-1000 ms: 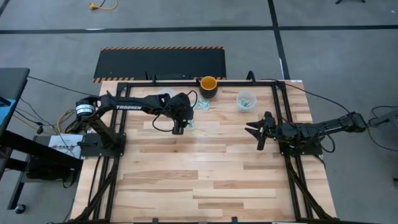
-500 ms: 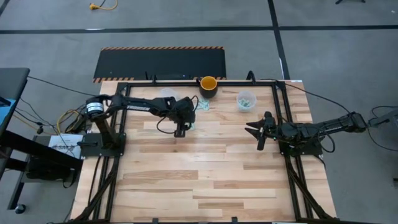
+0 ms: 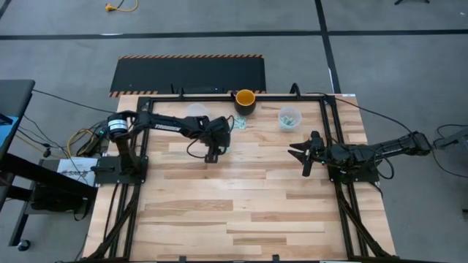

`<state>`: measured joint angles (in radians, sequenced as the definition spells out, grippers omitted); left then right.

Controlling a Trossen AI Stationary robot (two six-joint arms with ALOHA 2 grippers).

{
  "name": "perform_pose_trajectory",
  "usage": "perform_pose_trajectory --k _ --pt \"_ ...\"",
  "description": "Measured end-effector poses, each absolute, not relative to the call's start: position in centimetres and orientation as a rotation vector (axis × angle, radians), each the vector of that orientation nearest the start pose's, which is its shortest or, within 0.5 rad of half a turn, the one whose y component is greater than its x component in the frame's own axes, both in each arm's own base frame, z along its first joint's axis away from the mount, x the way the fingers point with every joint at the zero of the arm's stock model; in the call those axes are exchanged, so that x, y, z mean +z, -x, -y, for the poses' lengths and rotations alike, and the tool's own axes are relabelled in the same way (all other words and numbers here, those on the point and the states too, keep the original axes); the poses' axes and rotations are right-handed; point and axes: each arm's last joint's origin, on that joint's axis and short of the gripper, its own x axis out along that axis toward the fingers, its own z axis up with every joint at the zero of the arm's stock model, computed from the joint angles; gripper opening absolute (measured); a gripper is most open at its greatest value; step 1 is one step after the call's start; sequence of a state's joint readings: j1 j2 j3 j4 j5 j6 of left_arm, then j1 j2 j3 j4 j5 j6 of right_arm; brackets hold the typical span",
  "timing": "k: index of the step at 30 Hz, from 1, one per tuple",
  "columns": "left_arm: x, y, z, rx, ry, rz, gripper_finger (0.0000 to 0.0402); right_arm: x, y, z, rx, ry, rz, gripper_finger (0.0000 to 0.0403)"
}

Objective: Pick and place Stevia / Truvia into bins
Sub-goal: Put the stevia packet into the left transparent container

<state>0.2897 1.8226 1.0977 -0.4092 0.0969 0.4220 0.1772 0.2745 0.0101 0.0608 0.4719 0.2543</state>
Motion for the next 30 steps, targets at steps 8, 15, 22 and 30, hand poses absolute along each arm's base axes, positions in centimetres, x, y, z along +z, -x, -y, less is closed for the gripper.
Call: perform_pose_trajectory --k 8,15,22,30 --pt "13.4 -34.4 -10.0 -0.071 -0.159 -1.130 0.0164 15.0 -11.0 -0.6 -0.315 -0.187 -0.155 0.0121" --pt "13.0 -34.5 -10.0 -0.075 -0.142 -1.138 0.0164 15.0 -11.0 -0.6 -0.316 -0.188 -0.153 0.0121" --pt "12.8 -34.5 -9.7 -0.114 -0.120 -1.138 0.0160 15.0 -11.0 -0.6 -0.315 -0.188 -0.153 0.0121" --pt "12.7 -34.5 -9.0 -0.133 -0.111 -1.157 0.0091 15.0 -11.0 -0.6 -0.315 -0.188 -0.153 0.0121"
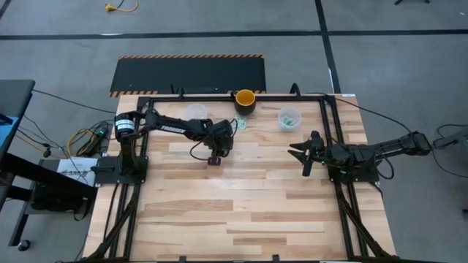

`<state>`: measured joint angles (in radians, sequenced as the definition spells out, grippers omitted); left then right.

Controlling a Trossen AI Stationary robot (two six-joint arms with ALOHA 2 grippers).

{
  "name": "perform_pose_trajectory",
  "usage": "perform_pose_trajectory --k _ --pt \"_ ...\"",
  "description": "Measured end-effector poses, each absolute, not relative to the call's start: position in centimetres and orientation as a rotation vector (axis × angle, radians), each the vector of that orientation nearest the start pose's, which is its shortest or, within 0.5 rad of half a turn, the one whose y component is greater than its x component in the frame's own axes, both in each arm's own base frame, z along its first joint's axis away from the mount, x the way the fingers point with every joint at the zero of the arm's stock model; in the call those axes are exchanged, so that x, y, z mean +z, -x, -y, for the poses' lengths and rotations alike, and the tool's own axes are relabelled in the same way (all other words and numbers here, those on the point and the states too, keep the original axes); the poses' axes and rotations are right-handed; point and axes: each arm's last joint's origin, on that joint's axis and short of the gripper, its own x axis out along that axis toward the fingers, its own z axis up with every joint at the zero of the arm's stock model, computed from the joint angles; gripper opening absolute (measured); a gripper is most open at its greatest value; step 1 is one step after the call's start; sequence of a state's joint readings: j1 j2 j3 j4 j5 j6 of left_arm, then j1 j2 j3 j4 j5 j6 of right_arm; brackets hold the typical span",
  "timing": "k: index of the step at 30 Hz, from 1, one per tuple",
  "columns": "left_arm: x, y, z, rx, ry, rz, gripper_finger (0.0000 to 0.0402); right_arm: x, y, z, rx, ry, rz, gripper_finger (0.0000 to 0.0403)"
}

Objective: Pick and place Stevia / Truvia into bins
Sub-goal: Put the stevia packet into the left transparent container

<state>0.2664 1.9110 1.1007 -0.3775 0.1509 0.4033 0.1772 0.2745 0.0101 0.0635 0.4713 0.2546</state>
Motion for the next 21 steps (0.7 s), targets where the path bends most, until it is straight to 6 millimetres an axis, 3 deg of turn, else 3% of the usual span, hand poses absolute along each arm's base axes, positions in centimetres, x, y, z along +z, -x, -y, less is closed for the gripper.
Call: perform_pose_trajectory --k 6,12,21 --pt "12.6 -34.6 -8.1 -0.155 -0.117 -1.166 0.0042 15.0 -11.0 -0.6 -0.315 -0.188 -0.153 0.0121" --pt "13.9 -34.3 -6.7 -0.187 -0.141 -1.155 0.0005 15.0 -11.0 -0.6 -0.315 -0.188 -0.152 0.0121" --pt "21.2 -32.3 -5.4 -0.065 -0.241 -1.019 0.0005 15.0 -11.0 -0.6 -0.316 -0.188 -0.152 0.0121"
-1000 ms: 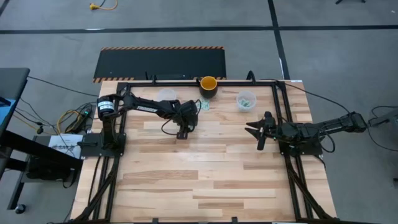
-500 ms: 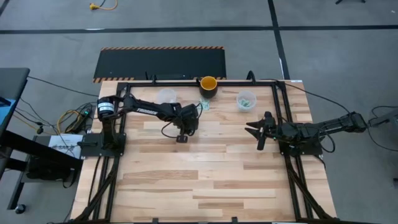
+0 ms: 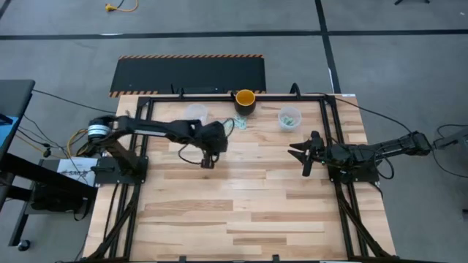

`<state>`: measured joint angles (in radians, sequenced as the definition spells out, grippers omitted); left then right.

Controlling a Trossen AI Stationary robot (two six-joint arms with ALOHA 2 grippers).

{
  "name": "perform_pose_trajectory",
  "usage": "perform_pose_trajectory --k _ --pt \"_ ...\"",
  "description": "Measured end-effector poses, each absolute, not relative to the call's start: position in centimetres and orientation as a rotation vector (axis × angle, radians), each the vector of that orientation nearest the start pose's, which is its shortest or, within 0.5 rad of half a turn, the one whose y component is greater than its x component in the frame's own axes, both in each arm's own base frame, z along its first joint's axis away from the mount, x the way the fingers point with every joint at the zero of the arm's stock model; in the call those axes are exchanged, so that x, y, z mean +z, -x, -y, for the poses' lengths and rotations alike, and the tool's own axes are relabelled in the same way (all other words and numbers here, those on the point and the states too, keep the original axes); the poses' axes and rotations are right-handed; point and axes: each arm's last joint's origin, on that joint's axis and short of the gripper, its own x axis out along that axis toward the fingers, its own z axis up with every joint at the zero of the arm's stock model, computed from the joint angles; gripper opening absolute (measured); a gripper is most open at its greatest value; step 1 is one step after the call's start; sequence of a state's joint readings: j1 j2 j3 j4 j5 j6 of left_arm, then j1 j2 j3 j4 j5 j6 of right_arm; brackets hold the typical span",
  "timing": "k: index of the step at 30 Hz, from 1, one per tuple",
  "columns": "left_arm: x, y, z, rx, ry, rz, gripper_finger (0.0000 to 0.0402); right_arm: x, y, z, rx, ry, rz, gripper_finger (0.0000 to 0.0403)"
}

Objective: Pick and place Stevia / Truvia into bins
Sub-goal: Put the stevia packet into the left transparent container

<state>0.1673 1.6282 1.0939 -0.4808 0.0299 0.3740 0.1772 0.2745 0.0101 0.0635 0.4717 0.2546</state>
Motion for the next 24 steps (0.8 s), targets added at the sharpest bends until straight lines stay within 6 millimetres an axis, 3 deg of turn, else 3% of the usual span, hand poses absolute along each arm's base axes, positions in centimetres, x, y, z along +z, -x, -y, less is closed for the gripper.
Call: perform_pose_trajectory --k 3,9,15,24 --pt "24.0 -30.8 -5.6 0.049 -0.280 -0.981 0.0003 15.0 -11.0 -0.6 -0.316 -0.188 -0.152 0.0121" --pt "27.2 -27.0 -7.0 0.297 -0.318 -1.033 0.0006 15.0 -11.0 -0.6 -0.316 -0.188 -0.152 0.0121" --pt "27.3 -24.8 -9.9 0.425 -0.244 -1.127 0.0006 15.0 -11.0 -0.6 -0.316 -0.188 -0.152 0.0121" --pt "25.8 -23.7 -13.8 0.526 -0.176 -1.169 0.0006 15.0 -11.0 -0.6 -0.317 -0.188 -0.152 0.0121"
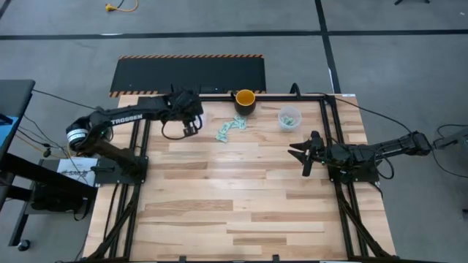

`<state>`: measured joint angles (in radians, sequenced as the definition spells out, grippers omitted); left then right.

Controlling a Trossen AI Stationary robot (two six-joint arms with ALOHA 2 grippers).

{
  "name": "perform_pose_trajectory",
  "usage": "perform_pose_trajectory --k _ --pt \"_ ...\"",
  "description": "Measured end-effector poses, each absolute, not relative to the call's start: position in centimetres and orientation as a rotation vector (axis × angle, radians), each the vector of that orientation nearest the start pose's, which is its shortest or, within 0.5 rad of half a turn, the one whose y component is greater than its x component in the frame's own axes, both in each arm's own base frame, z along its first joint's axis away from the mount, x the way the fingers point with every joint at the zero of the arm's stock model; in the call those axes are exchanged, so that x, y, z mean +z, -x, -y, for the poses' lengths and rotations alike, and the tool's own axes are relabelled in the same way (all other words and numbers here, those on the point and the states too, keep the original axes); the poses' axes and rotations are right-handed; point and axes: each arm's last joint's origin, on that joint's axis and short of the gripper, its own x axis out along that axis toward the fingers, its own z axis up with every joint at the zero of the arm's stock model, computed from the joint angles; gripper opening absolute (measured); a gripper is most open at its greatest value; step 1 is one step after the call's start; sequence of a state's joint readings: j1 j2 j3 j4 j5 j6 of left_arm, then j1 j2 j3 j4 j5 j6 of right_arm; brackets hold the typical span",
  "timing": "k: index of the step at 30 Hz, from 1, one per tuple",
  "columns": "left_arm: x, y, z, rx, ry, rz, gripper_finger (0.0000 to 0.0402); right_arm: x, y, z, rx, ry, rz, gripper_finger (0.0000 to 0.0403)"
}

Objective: Pick and place Stevia / Truvia into bins
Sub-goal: Put the stevia packet into the left transparent container

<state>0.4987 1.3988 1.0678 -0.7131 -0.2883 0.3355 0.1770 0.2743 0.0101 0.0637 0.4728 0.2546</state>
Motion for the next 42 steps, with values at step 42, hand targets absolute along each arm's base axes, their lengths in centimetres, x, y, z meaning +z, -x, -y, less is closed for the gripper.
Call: perform_pose_trajectory --k 42 --pt "22.4 -27.8 -13.9 0.535 -0.525 -1.213 0.0107 15.0 -11.0 -0.6 -0.316 -0.187 -0.155 0.0121"
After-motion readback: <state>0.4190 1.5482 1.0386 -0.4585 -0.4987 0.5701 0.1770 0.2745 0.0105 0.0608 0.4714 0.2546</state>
